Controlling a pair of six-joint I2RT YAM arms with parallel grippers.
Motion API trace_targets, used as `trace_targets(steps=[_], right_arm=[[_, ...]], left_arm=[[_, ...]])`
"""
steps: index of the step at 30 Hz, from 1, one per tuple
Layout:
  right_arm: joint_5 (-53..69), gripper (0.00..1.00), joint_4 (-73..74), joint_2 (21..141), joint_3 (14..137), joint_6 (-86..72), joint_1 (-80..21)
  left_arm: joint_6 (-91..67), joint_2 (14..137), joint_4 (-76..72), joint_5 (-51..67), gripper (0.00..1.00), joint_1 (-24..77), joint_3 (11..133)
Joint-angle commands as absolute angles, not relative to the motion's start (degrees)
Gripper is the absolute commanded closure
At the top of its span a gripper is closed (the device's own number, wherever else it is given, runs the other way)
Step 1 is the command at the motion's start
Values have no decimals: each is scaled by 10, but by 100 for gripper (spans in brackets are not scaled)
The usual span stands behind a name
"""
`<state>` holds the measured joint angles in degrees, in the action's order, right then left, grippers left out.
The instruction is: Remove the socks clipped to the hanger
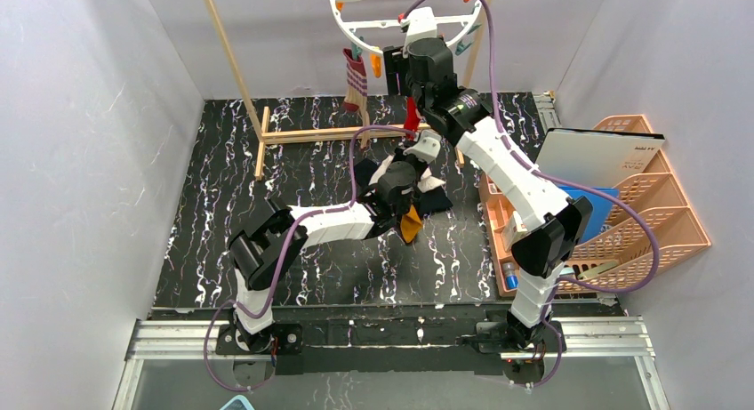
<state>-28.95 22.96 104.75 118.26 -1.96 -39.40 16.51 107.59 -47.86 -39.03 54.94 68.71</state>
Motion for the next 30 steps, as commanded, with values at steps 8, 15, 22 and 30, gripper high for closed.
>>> trace_targets(steps=[8,15,22,30], right_arm=[[-316,26,180,1065,1188,-1,-389],[-316,31,171,1072,1188,-1,-383],[-319,34,162,1079,1188,-1,-378],[-318,40,155,1083,1192,-1,-374]], left_arm=[[165,1043,-477,-397,100,555,666],[166,1041,-477,-398,100,555,663],[170,1038,-477,-400,100,555,661],[174,1038,-477,-401,100,555,662]])
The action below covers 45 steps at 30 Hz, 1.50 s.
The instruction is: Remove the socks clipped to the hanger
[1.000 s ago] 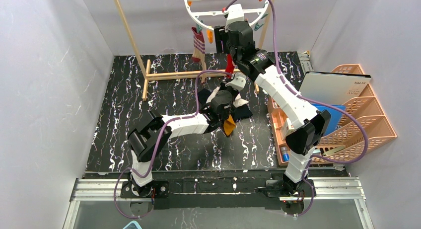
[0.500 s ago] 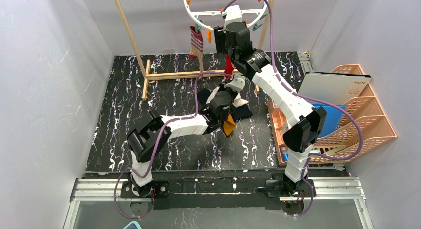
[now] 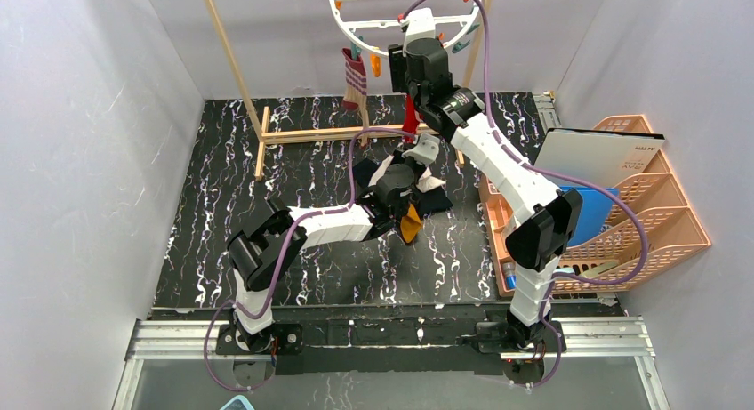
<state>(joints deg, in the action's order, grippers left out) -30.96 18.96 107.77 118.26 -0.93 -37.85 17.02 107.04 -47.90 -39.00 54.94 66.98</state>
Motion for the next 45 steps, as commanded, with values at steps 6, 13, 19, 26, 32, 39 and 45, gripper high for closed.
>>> trace_targets(steps=[6,13,19,26,32,39,45], right_arm=[[-317,45,151,1079,1188,14,-372],[-315,55,149,1079,1190,14,-372],[-315,77,149,1078,1191,15,-372],[-315,99,149,1081,1193,15,-372],[-313,99,151,1082,1194,15,-372],[-309,99,143,1072,1184,16,-368],[-301,99,139,1060,1170,13,-360]], left_arm=[[172,1035,-477,-400,100,555,656],[174,1034,-477,-400,100,555,656],[175,1035,-476,-400,100,555,655],[177,1033,-476,-401,100,555,652],[181,1032,-473,-406,100,555,651],[164,995,-502,-401,1,553,603],[115,912,-530,-355,1,522,526]])
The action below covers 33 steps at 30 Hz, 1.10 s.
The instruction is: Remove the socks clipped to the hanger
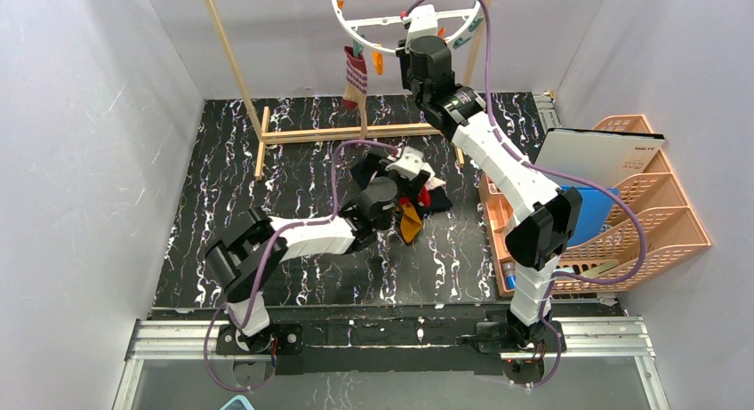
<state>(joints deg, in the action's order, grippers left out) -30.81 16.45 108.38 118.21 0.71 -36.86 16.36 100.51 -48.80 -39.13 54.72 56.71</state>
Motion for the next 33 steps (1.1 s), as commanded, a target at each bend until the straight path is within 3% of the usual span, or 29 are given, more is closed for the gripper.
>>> trace_targets(steps=[1,4,9,23,27,33], right_arm=[[-299,99,138,1057,1167,12,-357],[-288,99,134,1045,1154,6,-348],[-273,99,125,1028,1135,-2,-336],[-262,98,117,994,1106,-11,-316],[-248,52,110,982,1092,-15,-308],[-250,12,108,976,1087,-16,-300]], left_arm=[[79,882,-525,-283,2,504,505],[-41,820,-524,-143,1,418,465],[-75,808,-441,-43,2,327,492],[-102,890,-403,-36,6,249,576],[-111,912,-417,-7,2,219,585],[-128,957,-454,54,1,186,596]])
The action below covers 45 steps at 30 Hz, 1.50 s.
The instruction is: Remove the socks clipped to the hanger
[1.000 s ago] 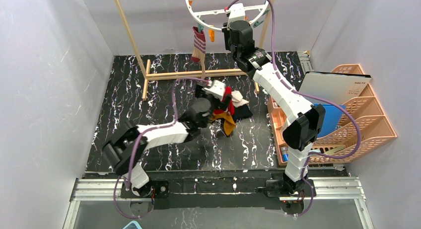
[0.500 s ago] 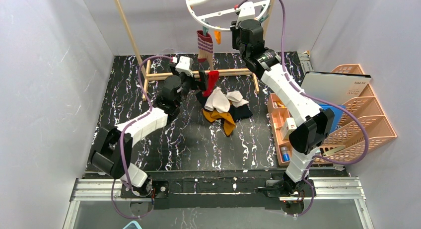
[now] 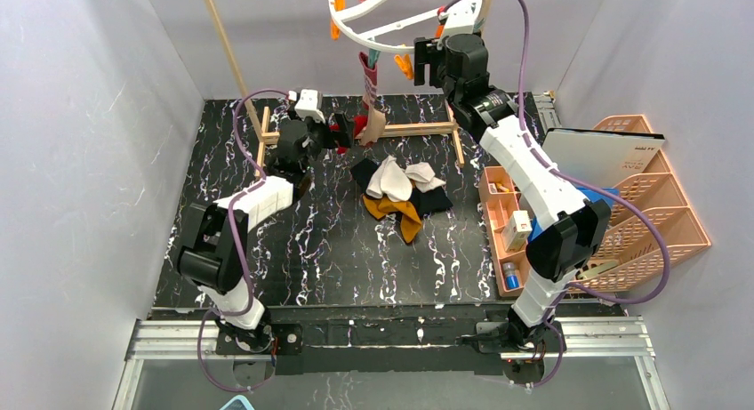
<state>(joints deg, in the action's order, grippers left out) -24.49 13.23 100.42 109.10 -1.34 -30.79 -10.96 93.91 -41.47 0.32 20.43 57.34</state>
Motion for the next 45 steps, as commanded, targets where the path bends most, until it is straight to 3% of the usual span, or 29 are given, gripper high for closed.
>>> trace_targets(steps=[1,2,11,20,24,41,45], right_arm=[[-251,7,107,976,1087,-16,-298],[-251,2,108,976,1087,-16,-297],[-244,2,90,945,1048,-40,-275],[-219,2,86,942,1034,-62,-265],[-214,2,81,941,1027,-65,-265],[-218,2,60,912,993,-63,-261],[-218,2,57,907,985,-63,-261]], left_arm=[[-130,963,-463,66,1,183,597],[-132,968,-469,78,1,180,598],[-128,993,-489,233,1,158,625],[-170,970,-401,143,1,157,626],[-202,984,-349,166,2,149,652],[-345,1050,-533,253,2,137,642],[-361,1082,-610,308,8,135,650]])
